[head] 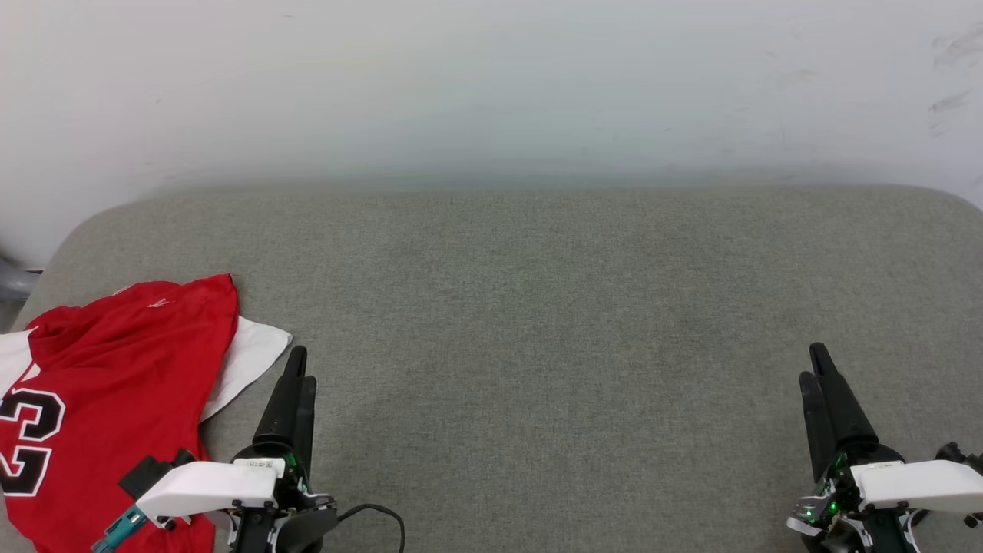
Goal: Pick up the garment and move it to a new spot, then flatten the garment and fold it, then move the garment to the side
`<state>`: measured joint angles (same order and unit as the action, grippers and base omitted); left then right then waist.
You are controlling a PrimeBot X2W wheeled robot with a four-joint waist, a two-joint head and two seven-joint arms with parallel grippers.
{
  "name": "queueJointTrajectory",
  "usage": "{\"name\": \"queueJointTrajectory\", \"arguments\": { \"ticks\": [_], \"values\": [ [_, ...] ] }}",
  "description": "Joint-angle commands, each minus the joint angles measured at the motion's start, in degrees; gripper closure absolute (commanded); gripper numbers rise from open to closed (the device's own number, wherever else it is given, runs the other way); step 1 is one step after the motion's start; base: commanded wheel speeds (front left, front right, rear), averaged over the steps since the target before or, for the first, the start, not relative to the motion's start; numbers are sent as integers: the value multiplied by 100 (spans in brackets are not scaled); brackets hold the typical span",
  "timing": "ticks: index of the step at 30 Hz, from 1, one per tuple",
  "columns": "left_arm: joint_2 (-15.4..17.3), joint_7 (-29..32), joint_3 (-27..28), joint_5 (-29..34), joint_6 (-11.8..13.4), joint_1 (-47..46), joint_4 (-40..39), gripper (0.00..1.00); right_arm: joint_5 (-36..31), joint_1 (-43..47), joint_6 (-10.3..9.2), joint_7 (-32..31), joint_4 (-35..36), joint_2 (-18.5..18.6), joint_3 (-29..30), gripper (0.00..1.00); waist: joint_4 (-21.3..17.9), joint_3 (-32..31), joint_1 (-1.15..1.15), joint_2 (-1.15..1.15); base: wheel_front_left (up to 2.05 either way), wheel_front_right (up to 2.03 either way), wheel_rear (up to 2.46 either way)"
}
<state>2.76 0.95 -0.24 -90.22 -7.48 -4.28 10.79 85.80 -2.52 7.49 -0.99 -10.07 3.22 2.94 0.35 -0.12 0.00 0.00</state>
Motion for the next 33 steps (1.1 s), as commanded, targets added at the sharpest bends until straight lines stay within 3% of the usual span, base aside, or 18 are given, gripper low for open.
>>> {"name": "queueJointTrajectory", "arguments": {
  "ticks": [1, 18, 26, 33],
  "values": [
    [10, -49, -56, 86, 0, -52, -144, 0, -155, -66, 1, 47, 159, 79, -39, 0, 3, -2, 0, 0, 0, 0, 0],
    [14, -464, -218, 2955, 8, -5, -435, 0, -3627, 49, 1, 246, 686, 97, -26, 0, 23, -42, 0, 0, 0, 0, 0],
    [73, -616, -290, 4360, 151, -35, -491, 0, -4724, 81, 1, 168, 867, 114, -72, 0, 18, -43, 0, 0, 0, 0, 0],
    [140, -740, -390, 5163, 264, -1, -538, 0, -5450, 148, 1, 88, 1010, 107, -32, 0, 26, -52, 0, 0, 0, 0, 0]
  ]
}}
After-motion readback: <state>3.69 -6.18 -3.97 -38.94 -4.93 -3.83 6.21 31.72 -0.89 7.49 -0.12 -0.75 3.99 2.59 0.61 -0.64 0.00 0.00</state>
